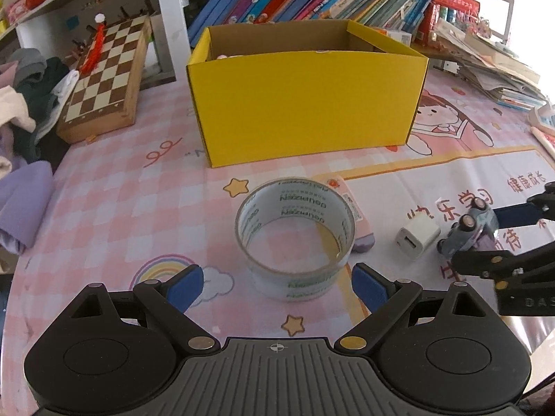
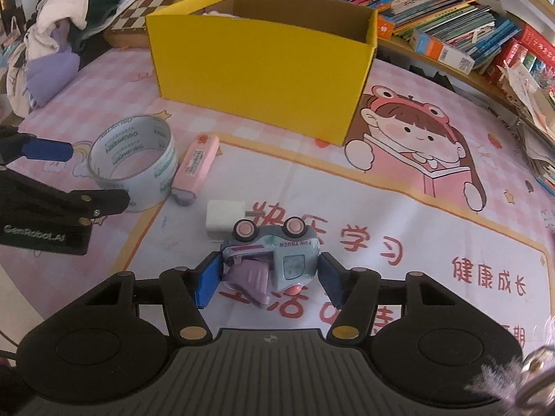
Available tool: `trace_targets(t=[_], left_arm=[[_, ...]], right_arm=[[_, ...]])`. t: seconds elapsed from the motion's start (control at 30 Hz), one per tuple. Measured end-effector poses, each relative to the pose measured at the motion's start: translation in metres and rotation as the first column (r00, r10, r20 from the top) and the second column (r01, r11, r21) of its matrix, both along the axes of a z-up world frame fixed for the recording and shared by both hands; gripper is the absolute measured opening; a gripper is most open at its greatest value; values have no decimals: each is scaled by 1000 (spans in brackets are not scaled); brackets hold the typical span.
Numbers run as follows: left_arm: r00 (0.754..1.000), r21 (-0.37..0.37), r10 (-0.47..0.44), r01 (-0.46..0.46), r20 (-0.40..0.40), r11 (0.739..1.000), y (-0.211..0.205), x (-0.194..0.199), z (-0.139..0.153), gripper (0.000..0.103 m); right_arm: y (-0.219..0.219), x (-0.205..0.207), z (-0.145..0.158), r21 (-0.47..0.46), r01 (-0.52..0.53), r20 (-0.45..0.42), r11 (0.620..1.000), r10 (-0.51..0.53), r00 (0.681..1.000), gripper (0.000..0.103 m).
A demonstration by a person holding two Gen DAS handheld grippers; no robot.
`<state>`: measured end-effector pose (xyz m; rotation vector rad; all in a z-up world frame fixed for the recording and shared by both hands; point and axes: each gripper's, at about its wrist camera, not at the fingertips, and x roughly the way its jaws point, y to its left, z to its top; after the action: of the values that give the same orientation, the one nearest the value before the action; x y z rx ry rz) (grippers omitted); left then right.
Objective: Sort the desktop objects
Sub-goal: 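Grasp the clear tape roll with the left tool while the right tool lifts the truck, then carry the tape roll with the left tool to the yellow box while the right tool carries the truck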
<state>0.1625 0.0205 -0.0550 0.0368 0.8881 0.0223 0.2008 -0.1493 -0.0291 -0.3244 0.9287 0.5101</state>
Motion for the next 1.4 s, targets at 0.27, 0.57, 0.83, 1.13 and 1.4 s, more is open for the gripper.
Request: trace_targets(t=[0.27,0.57,0.83,1.13,1.4], left_arm=[[1000,-15,-10,10,4,1000,-1,15,-8,94],[1000,-57,1,0,17,998,3,22,-12,93],[1000,-69,5,-4,19,998,6,20,-15,83],[995,-69,31,-25,91,997,18,2,7,83],[993,-78,17,-8,121,997,20,-17,21,83]], right_arm=[[-12,-2,4,-3,16,13,1000,-16,1000,58],[-22,-5,8,3,42,28,999,-43,999,58],[-24,-8,9,11,52,30,999,-52,998,58],[-22,-15,13,27,46,32,999,-47,998,58],[-17,-24,18,41,36,38,999,-38,999,58]])
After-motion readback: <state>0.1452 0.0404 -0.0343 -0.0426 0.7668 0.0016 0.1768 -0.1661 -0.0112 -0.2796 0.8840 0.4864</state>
